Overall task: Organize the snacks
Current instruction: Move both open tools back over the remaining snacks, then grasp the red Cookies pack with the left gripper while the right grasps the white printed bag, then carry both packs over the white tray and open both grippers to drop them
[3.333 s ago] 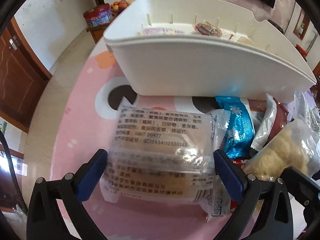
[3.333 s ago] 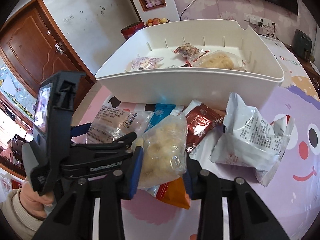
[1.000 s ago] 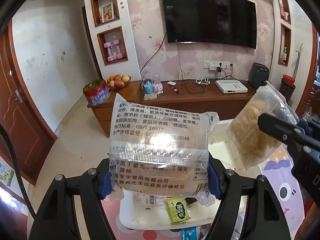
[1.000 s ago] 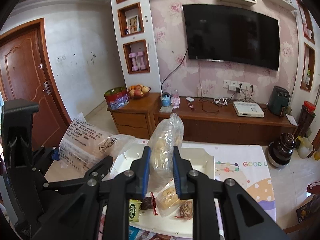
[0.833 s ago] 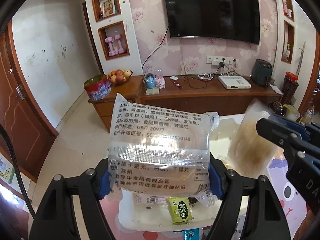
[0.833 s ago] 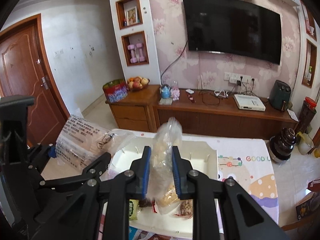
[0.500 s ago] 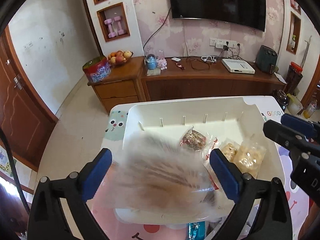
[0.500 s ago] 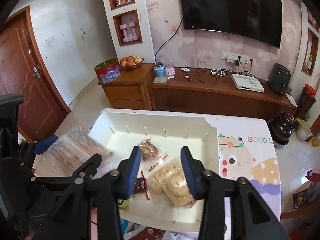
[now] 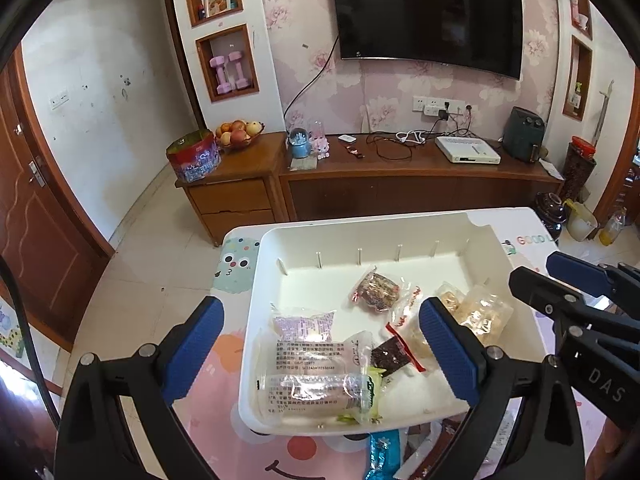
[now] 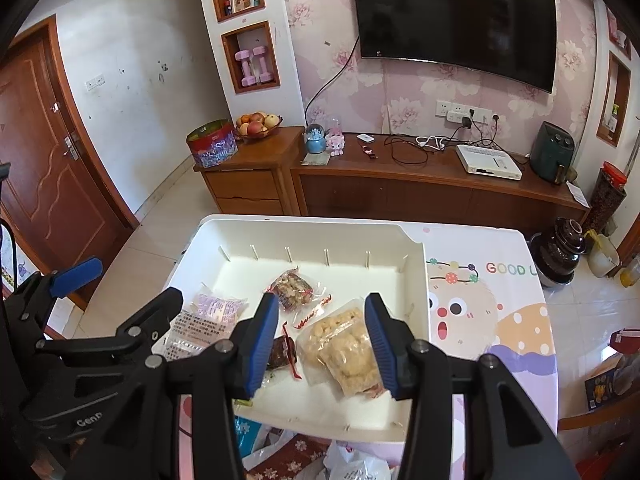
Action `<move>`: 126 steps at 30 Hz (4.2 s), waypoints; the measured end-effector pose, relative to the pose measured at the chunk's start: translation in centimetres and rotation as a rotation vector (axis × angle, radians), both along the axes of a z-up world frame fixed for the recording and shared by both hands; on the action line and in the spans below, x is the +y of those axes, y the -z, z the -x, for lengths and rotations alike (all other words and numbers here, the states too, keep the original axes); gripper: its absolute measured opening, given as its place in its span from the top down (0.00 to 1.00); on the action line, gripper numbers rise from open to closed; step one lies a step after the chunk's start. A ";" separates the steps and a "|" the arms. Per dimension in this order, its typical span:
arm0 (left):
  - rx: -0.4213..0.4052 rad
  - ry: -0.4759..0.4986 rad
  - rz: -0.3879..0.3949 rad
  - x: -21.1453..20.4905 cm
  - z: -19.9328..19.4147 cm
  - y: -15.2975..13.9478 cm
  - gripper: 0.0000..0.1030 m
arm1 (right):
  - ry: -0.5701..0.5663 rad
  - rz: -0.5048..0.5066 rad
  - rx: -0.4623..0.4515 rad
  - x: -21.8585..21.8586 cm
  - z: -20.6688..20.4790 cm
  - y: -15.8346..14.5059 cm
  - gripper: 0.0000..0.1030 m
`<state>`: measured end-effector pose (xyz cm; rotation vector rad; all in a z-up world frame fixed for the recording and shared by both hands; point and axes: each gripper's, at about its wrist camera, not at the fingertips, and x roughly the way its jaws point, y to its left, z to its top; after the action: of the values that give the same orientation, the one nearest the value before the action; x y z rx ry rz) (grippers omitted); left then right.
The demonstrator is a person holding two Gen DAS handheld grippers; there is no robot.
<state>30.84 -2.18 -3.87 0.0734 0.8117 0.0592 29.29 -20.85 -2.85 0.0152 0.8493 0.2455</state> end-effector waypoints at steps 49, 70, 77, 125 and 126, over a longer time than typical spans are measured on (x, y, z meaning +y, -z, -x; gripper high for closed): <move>-0.001 0.056 0.087 -1.6 20.1 2.4 0.04 | 0.023 -0.028 -0.007 -6.5 18.0 1.9 0.44; 0.309 -0.011 0.219 -1.9 15.0 17.4 0.05 | 0.056 -0.043 0.217 -5.6 12.5 13.3 0.43; 0.296 -0.012 0.227 -2.5 14.5 18.5 0.04 | 0.065 -0.056 0.237 -5.3 11.3 14.8 0.35; 0.139 -0.023 0.135 -2.1 18.3 13.9 0.51 | 0.062 0.014 0.098 -2.8 14.6 12.2 0.45; 0.136 -0.024 0.139 -2.0 18.5 13.5 0.51 | 0.056 0.009 0.094 -2.7 15.0 11.9 0.45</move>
<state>12.36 -4.21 -17.35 -0.0646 0.9505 0.0200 14.28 -23.51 -14.73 0.0425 0.9419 0.1894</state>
